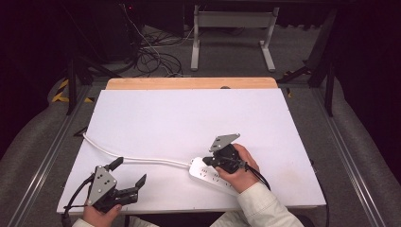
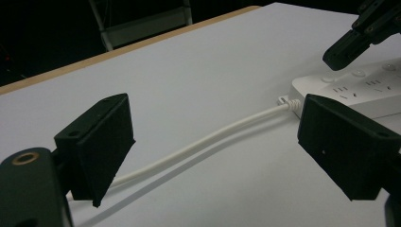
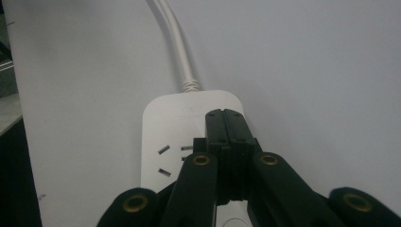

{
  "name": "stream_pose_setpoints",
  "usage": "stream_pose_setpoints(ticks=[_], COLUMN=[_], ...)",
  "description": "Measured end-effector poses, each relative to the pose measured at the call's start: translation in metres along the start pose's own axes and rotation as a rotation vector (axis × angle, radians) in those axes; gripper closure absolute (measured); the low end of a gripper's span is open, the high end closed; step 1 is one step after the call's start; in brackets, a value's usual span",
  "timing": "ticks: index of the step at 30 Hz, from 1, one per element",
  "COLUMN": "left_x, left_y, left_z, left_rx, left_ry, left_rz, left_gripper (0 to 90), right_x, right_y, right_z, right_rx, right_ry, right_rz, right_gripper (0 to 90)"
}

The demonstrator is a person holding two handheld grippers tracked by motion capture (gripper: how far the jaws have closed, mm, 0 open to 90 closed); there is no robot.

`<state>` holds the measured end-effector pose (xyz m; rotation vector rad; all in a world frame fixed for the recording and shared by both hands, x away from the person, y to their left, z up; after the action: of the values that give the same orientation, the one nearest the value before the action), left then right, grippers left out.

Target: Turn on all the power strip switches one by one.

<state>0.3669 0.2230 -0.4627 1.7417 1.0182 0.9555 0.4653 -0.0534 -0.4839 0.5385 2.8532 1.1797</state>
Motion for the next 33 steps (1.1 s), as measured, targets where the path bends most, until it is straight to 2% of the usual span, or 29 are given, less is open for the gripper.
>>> stream_pose_setpoints(ticks=[13,26,33], left_x=[-0.001,-0.001,-0.001], left_y=[0.000,0.000,0.000], left_z=[0.000,0.000,0.000], left_rx=[0.001,0.002,0.001], left_ry=[-0.005,-0.005,-0.006], left_rz=[-0.009,-0.003,-0.001], left_gripper=[11.6,11.6,11.6], right_x=[-0.001,-0.002,-0.003], right_y=[-0.005,-0.007,-0.008], right_z=[0.009,0.011,0.012], right_rx=[0.048,0.027,0.034], right_ry=[-0.004,0.016,0.012], right_rz=[0.004,0.033,0.034], right_gripper=[90.0,90.0,90.0])
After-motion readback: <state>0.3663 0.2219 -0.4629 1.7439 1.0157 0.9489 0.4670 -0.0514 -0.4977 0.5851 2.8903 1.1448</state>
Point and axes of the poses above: each handheld gripper's, and its own axes: z roughly forward along the jaws, y roughly out of its top, x roughly to its left, the point moved 6 cm from there along z, roughly forward along the jaws, and after that the axes turned 10 degrees about y, right-handed, at the moved point
